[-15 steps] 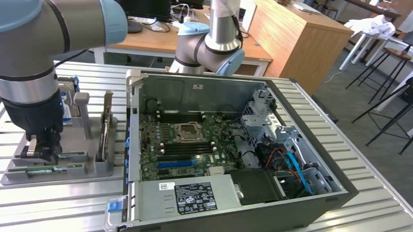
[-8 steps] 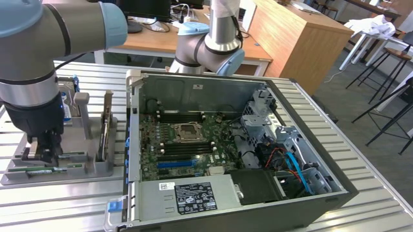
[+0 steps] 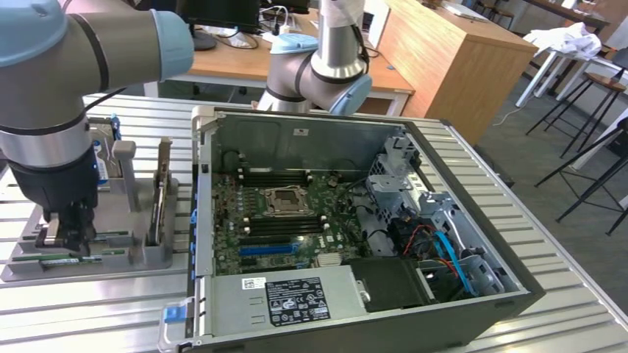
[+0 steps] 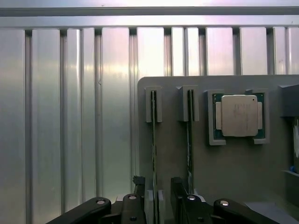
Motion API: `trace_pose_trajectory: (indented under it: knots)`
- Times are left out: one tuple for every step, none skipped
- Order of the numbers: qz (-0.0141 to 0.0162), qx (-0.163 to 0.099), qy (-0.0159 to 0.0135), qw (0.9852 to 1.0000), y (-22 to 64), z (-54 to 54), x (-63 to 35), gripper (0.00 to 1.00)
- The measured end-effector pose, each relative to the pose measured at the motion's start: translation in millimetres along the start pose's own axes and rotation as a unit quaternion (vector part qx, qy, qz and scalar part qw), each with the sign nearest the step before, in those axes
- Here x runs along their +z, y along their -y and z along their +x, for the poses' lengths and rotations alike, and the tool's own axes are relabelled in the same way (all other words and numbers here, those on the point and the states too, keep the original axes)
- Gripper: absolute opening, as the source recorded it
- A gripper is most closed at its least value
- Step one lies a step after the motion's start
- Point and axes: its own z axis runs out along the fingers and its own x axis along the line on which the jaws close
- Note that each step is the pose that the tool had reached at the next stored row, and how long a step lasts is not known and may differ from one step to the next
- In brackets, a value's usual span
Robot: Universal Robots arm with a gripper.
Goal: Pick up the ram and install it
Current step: 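Pick up the ram and move it above insertion slot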
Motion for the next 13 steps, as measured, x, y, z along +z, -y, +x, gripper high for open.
trace_pose_trajectory:
  knots:
    - [0.0000, 0.000, 0.0000, 1.0000, 0.0, 0.0, 0.8, 0.36]
    - [0.0000, 0.000, 0.0000, 1.0000, 0.1, 0.0, 1.6, 0.36]
    - [0.0000, 0.000, 0.0000, 1.0000, 0.1, 0.0, 2.5, 0.36]
    - [0.0000, 0.000, 0.0001, 1.0000, 0.1, 0.0, 3.3, 0.36]
    - [0.0000, 0.000, 0.0000, 1.0000, 0.1, 0.0, 4.0, 0.36]
    - [0.0000, 0.000, 0.0000, 1.0000, 0.2, 0.0, 4.8, 0.36]
    - [0.0000, 0.000, 0.0000, 1.0000, 0.2, 0.0, 5.6, 0.36]
    - [0.0000, 0.000, 0.0000, 1.0000, 0.2, 0.1, 6.4, 0.36]
    - [0.0000, 0.000, 0.0000, 1.0000, 0.2, 0.1, 7.1, 0.36]
    - [0.0000, 0.000, 0.0000, 1.0000, 0.3, 0.1, 7.7, 0.36]
    - [0.0000, 0.000, 0.0000, 1.0000, 0.3, 0.1, 8.4, 0.36]
    - [0.0000, 0.000, 0.0000, 1.0000, 0.3, 0.1, 9.0, 0.36]
    - [0.0000, 0.000, 0.0000, 1.0000, 0.3, 0.1, 9.7, 0.36]
